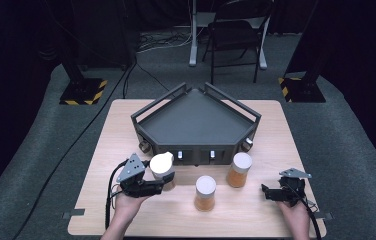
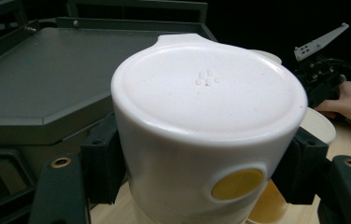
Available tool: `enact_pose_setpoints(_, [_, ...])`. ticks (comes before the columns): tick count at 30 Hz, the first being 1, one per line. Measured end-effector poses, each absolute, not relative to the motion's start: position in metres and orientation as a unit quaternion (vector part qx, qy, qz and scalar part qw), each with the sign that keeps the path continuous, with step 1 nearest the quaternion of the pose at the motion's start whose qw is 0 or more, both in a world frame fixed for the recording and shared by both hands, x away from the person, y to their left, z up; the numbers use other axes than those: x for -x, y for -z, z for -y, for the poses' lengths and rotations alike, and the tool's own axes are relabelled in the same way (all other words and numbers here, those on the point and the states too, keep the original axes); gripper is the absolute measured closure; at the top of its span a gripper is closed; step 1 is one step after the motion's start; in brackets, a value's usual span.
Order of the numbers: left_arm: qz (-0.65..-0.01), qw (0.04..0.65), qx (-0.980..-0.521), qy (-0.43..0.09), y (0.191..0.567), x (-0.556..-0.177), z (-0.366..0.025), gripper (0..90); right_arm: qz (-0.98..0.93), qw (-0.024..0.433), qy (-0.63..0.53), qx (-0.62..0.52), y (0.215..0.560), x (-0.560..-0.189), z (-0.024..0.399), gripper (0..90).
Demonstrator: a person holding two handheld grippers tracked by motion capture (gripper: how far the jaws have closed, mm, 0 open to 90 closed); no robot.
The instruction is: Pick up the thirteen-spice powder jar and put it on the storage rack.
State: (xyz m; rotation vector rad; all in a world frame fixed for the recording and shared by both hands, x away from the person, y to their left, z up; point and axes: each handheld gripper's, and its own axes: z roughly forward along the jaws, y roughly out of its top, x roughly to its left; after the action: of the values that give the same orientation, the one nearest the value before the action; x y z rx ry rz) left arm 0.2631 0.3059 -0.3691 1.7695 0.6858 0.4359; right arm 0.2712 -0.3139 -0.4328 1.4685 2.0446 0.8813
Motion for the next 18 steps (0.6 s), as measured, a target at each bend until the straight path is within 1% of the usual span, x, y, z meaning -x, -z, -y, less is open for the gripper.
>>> enact_pose_setpoints(18, [-0.311, 0.556, -0.745, -0.198, 0.344, -0.286, -0.299, 30.8, -0.745, 0.234, -0.322, -0.536, 0.433, -0.271, 0.314, 0.0])
